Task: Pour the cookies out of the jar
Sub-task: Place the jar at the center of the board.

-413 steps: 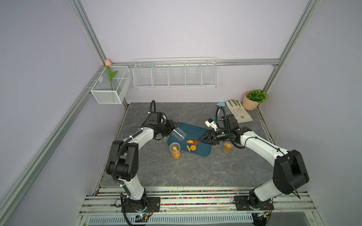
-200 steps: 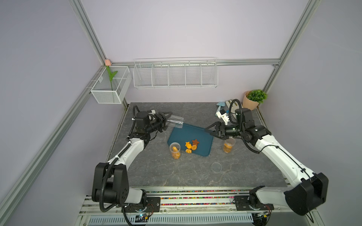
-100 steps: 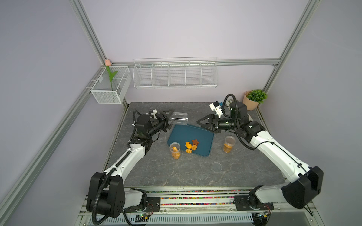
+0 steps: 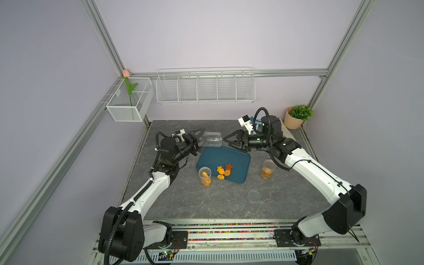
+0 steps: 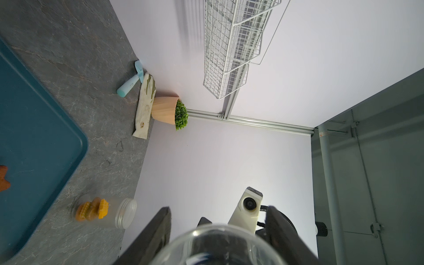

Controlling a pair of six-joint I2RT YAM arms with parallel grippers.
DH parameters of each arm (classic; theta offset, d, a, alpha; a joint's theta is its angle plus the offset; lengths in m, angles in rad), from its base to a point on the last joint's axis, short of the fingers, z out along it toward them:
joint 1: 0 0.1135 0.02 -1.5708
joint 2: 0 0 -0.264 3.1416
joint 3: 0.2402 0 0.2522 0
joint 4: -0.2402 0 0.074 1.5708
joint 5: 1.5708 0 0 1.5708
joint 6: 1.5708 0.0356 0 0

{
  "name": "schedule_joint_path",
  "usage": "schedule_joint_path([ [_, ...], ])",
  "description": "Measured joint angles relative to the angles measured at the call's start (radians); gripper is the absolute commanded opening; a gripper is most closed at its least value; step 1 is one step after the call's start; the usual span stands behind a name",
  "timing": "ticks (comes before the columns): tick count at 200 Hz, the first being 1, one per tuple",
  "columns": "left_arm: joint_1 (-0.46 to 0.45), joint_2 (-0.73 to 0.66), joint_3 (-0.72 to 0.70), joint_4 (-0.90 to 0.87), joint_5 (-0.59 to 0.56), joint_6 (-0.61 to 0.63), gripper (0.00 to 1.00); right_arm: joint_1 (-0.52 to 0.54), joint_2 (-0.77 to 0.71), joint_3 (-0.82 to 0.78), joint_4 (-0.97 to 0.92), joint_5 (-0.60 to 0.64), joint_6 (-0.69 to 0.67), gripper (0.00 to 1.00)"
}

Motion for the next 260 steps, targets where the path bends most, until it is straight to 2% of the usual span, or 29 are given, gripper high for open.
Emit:
schedule_joint_path([
  [75, -0.048, -0.030, 0.000, -0.013, -0.016, 0.001, 0.60, 0.044, 0.013, 0.035, -0.009, 0.005, -0.001, 0.88],
  [208, -0.040, -0.079, 0.000, -0.097, -0.059, 0.029, 0.60, 0.086, 0.051, 0.073, -0.029, 0.061, 0.015, 0.88],
  [260, -0.060, -0.137, -0.022, -0.134, -0.039, 0.043, 0.61, 0.121, 0.067, 0.127, -0.178, 0.142, -0.012, 0.88],
])
